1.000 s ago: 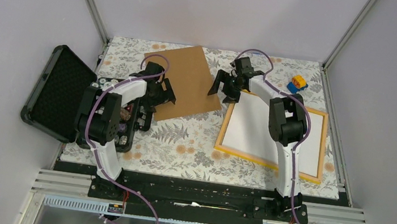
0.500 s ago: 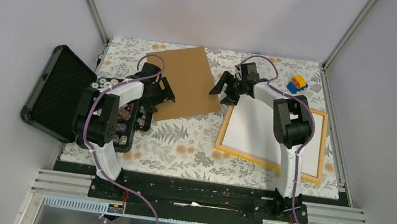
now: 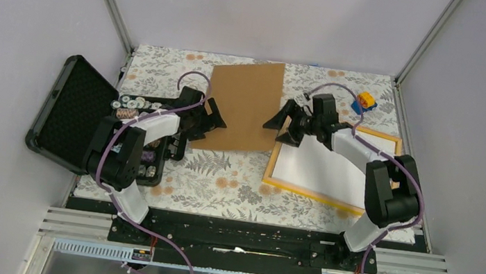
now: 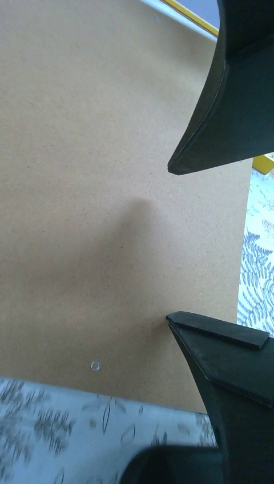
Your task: Put the photo into the frame
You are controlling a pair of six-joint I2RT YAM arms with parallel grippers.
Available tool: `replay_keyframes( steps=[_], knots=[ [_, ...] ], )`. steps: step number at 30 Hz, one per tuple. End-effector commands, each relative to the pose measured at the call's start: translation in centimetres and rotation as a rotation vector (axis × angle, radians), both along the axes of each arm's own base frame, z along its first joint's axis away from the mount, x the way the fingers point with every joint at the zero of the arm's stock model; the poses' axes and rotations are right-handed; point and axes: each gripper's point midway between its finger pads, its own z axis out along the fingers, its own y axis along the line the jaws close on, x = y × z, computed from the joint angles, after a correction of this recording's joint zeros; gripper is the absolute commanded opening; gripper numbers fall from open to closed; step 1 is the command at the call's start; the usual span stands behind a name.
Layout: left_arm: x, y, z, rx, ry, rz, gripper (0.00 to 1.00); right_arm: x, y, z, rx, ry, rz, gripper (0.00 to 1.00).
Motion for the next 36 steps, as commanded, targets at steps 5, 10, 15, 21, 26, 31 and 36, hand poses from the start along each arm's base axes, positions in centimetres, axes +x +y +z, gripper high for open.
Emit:
replay_keyframes(
  steps=[5, 10, 15, 21, 26, 31, 36],
  knots=[
    [-9.2, -5.6, -5.8, -0.069, 0.297, -0.178, 0.99, -3.9, -3.7, -1.5, 0.006, -0.01, -0.035, 0.9],
    [-10.0, -6.1, -6.6, -0.069, 0.315, -0.192, 0.99, -4.3, -5.5, -4.4, -0.012, 0.033, -0.036, 0.89],
    [-10.4, -5.5, -6.9, -0.049, 0.31, -0.185, 0.99, -4.0, -5.9, -4.8, 0.028, 0.013, -0.032, 0.87],
    [-10.7, -5.1, -6.9, -0.031, 0.302, -0.19, 0.99, -2.9, -9.6, -5.5, -0.016, 0.006, -0.126, 0.86],
    [-10.6, -5.3, -6.9, -0.038, 0.301, -0.196, 0.99, -2.4, -10.5, -6.9, -0.053, 0.005, -0.096, 0.88],
    [-10.4, -5.4, -6.5, -0.042, 0.284, -0.201, 0.99, -1.7, -9.3, -7.8, 0.035, -0.006, -0.05, 0.79],
    [-10.2, -5.4, -5.9, -0.042, 0.26, -0.211, 0.99, 0.0, -8.6, -8.2, 0.109, -0.019, -0.072, 0.7]
  ],
)
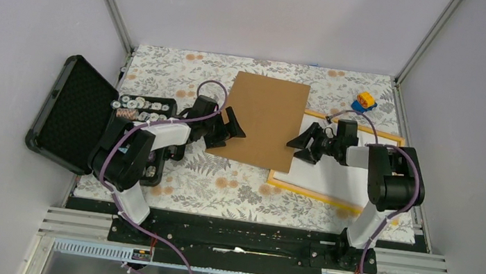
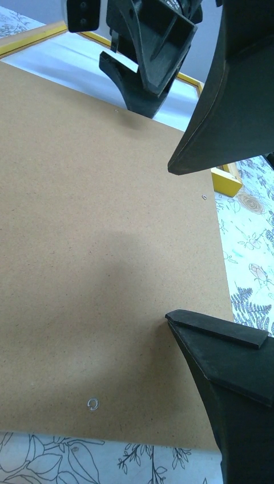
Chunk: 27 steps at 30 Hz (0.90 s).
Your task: Put the photo into the frame
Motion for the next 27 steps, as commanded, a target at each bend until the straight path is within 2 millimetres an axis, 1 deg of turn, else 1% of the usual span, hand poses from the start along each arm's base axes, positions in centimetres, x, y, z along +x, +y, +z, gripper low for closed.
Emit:
replay_keyframes(
  steps=[1, 5, 6, 8, 10, 13, 15, 16, 19, 21, 22, 24, 25, 26, 27],
  knots=[
    [-7.3, 2.3, -5.9, 0.14, 0.279, -0.05, 0.99, 2.8, 1.1, 1.7, 0.102, -0.119, 0.004, 0.68],
    [-7.3, 2.3, -5.5, 0.14, 0.262, -0.058, 0.99, 4.6, 1.7, 2.2, 0.198, -0.149, -0.043, 0.57],
    [-7.2, 2.3, -5.4, 0.138, 0.256, -0.062, 0.99, 5.1, 1.8, 2.2, 0.219, -0.15, -0.057, 0.53],
    [-7.0, 2.1, -5.0, 0.134, 0.24, -0.079, 0.99, 6.2, 2.0, 3.0, 0.274, -0.181, -0.083, 0.43],
    [-6.8, 1.7, -4.0, 0.117, 0.196, -0.116, 0.99, 6.9, 2.2, 3.8, 0.333, -0.176, -0.11, 0.32],
    [-6.2, 0.8, -1.0, 0.059, 0.08, -0.173, 0.99, 7.9, 3.0, 6.3, 0.374, -0.217, -0.093, 0.15],
    [-5.8, 0.6, 1.1, 0.046, 0.009, -0.19, 0.99, 8.4, 3.7, 8.1, 0.364, -0.244, -0.061, 0.05],
    [-5.3, 0.6, 2.5, 0.048, -0.031, -0.196, 0.99, 8.7, 3.9, 9.1, 0.346, -0.255, -0.046, 0.0],
    [-4.7, 1.2, 6.8, 0.065, -0.143, -0.201, 0.99, 9.3, 4.0, 12.3, 0.247, -0.308, 0.007, 0.0],
    [-4.4, 1.9, 9.9, 0.077, -0.23, -0.189, 0.99, 9.7, 3.6, 14.8, 0.139, -0.363, 0.051, 0.0],
    [-4.2, 2.4, 11.5, 0.086, -0.272, -0.177, 0.99, 9.9, 3.3, 16.4, 0.077, -0.413, 0.071, 0.0],
    [-3.7, 4.0, 14.5, 0.119, -0.355, -0.138, 0.99, 9.8, 2.6, 18.7, -0.062, -0.468, 0.115, 0.0],
    [-3.7, 4.8, 15.8, 0.134, -0.39, -0.117, 0.99, 9.7, 2.2, 19.6, -0.148, -0.499, 0.14, 0.0],
    [-3.5, 5.6, 17.2, 0.147, -0.434, -0.097, 0.99, 9.0, 1.8, 20.0, -0.235, -0.485, 0.174, 0.0],
    [-3.5, 6.2, 18.3, 0.156, -0.474, -0.08, 0.99, 9.2, 1.3, 20.9, -0.313, -0.509, 0.188, 0.0]
  ],
)
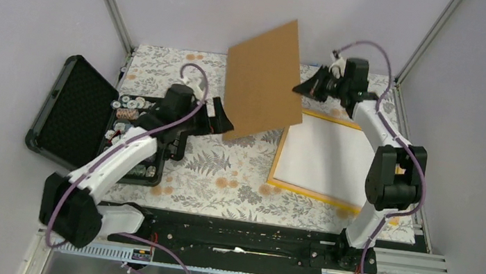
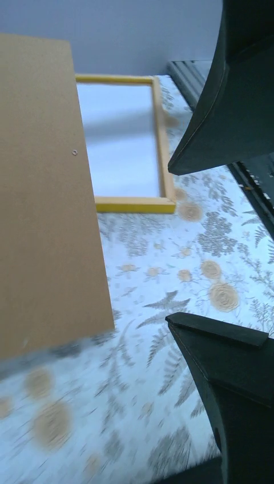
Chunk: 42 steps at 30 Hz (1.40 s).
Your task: Put the photo into the frame
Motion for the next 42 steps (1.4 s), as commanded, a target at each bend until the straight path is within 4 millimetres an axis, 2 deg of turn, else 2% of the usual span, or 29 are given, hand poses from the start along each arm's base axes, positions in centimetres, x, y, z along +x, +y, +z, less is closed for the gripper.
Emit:
replay_keyframes(
  steps=[1, 2, 4, 5, 6, 9, 11, 14, 16, 19, 23, 24, 27, 30, 34, 35, 37, 39, 42],
  knots=[
    [1.3, 3.6, 7.8, 0.052, -0.272, 0.085, 0.99, -2.7, -2.0, 6.4, -0.383, -0.167, 0.103, 0.0],
    [1.2, 4.2, 9.0, 0.059, -0.321, 0.106, 0.99, -2.5, -1.9, 8.2, -0.406, -0.217, 0.129, 0.0],
    [1.1, 4.9, 10.4, 0.06, -0.374, 0.128, 0.99, -3.3, -0.8, 10.3, -0.465, -0.316, 0.221, 0.0],
    [1.0, 5.1, 10.8, 0.057, -0.389, 0.135, 0.99, -3.0, -1.0, 11.3, -0.542, -0.355, 0.204, 0.0],
    [0.9, 5.1, 11.1, 0.053, -0.398, 0.137, 0.99, -2.6, -1.2, 12.2, -0.62, -0.396, 0.187, 0.0],
    [0.6, 5.0, 11.6, 0.032, -0.409, 0.132, 0.99, -3.3, -0.1, 15.9, -0.669, -0.534, 0.254, 0.0],
    [0.5, 5.0, 11.7, 0.029, -0.413, 0.133, 0.99, -3.8, -0.3, 17.9, -0.72, -0.615, 0.273, 0.0],
    [0.1, 5.0, 11.7, 0.016, -0.417, 0.128, 0.99, -6.0, -1.1, 20.7, -0.776, -0.764, 0.332, 0.0],
    [-0.4, 4.4, 11.6, -0.022, -0.411, 0.107, 0.99, -7.6, -1.7, 21.1, -0.816, -0.846, 0.371, 0.0],
    [-0.9, 3.5, 11.6, -0.074, -0.396, 0.078, 0.99, -11.2, -1.4, 20.3, -0.856, -0.985, 0.502, 0.0],
    [-1.3, 3.0, 12.0, -0.117, -0.377, 0.068, 0.99, -15.3, -1.0, 18.2, -0.864, -1.15, 0.618, 0.0],
    [-1.4, 3.0, 13.0, -0.129, -0.366, 0.08, 0.99, -17.2, -1.4, 17.4, -0.917, -1.313, 0.654, 0.0],
    [-1.5, 3.8, 14.5, -0.125, -0.346, 0.138, 0.99, -18.3, -1.9, 16.6, -0.95, -1.398, 0.661, 0.0],
    [-1.8, 5.4, 17.0, -0.118, -0.341, 0.239, 0.99, -19.6, -2.2, 14.5, -0.967, -1.446, 0.723, 0.0],
    [-2.6, 5.9, 20.5, -0.151, -0.362, 0.268, 0.99, -21.7, -2.1, 12.3, -0.935, -1.482, 0.76, 0.0],
    [-2.8, 6.3, 21.5, -0.155, -0.372, 0.282, 0.99, -22.3, -2.2, 11.1, -0.924, -1.478, 0.771, 0.0],
    [-3.0, 7.1, 22.3, -0.142, -0.384, 0.318, 0.99, -23.4, -2.6, 10.2, -0.917, -1.491, 0.765, 0.0],
    [-2.8, 7.9, 22.2, -0.112, -0.387, 0.353, 0.99, -24.4, -2.7, 9.2, -0.899, -1.486, 0.771, 0.0],
    [-2.1, 7.9, 18.7, -0.035, -0.286, 0.35, 0.99, -26.0, -2.9, 7.9, -0.868, -1.497, 0.792, 0.0]
  ],
)
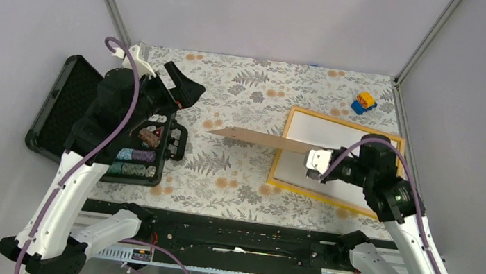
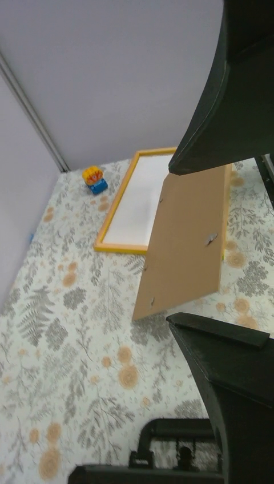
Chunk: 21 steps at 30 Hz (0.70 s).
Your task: Put the photo into the frame
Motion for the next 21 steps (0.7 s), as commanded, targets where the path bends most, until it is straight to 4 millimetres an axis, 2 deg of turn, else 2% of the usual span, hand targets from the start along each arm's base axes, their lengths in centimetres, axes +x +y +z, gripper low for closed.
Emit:
replay_keyframes(
  steps=[1, 4, 8, 11, 14, 17, 21],
  knots=[
    [0.7, 0.6, -5.0, 0.073, 0.183, 0.021, 0.99, -2.1, 0.9, 0.3, 0.056, -0.059, 0.099, 0.0],
    [1.0, -0.9, -10.6, -0.054, 0.406, -0.119, 0.99, -3.1, 0.8, -0.7, 0.054, -0.053, 0.123, 0.0],
    [0.3, -2.0, -16.9, -0.444, 0.688, -0.249, 0.98, -3.5, 0.4, -1.6, 0.038, -0.054, 0.123, 0.0],
    [0.9, -2.7, -17.9, -0.563, 0.727, -0.253, 0.97, -3.7, 0.4, -1.9, 0.035, -0.061, 0.125, 0.0],
    [1.1, -3.0, -19.6, -0.603, 0.765, -0.219, 0.97, -3.9, 0.5, -1.8, 0.052, -0.066, 0.133, 0.0],
    [0.4, -4.0, -22.0, -0.653, 0.844, -0.182, 0.97, -3.9, 0.5, -1.7, 0.056, -0.076, 0.13, 0.0],
    [0.4, -5.7, -23.5, -0.791, 0.891, -0.145, 0.91, -3.8, 0.5, -1.8, 0.06, -0.085, 0.126, 0.0]
  ],
)
